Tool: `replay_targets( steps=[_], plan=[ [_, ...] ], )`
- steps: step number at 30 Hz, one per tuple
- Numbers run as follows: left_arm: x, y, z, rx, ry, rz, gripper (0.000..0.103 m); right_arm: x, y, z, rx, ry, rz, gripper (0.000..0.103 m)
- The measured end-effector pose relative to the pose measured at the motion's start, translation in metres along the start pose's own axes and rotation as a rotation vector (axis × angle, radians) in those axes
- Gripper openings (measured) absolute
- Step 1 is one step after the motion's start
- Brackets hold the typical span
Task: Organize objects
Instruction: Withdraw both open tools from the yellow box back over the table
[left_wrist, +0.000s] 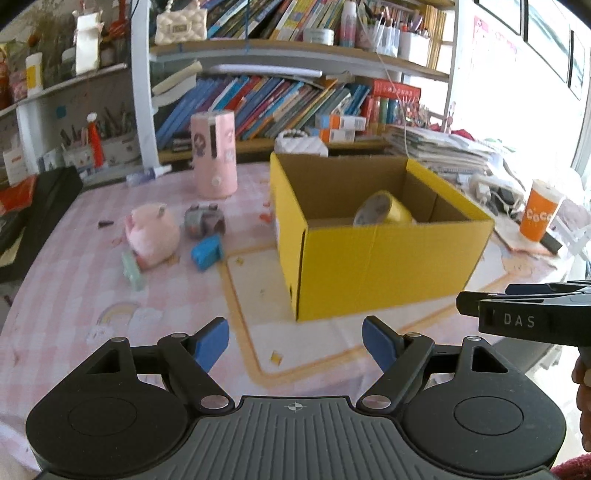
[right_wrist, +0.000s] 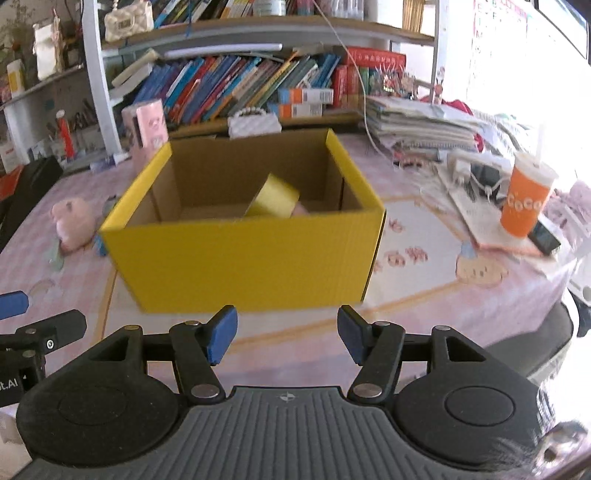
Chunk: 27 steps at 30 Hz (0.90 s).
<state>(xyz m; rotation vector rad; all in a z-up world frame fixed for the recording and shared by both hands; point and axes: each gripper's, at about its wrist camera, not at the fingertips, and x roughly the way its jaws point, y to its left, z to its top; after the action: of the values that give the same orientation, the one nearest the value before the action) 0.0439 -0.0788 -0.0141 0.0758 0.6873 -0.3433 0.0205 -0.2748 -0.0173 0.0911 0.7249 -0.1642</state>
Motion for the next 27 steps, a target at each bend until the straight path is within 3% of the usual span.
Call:
replay_targets(
  steps=[11, 27],
  plan=[
    [-0.026, 0.019, -0.033, -0.001, 0.056, 0.004, 0.083, -0.021, 0.033, -0.038, -0.023, 0.062, 0.031, 0.064],
    [-0.056, 0.067, -0.052, -0.040, 0.055, 0.089, 0.087, -0.028, 0.100, -0.050, -0.110, 0.082, 0.144, 0.070]
  ],
)
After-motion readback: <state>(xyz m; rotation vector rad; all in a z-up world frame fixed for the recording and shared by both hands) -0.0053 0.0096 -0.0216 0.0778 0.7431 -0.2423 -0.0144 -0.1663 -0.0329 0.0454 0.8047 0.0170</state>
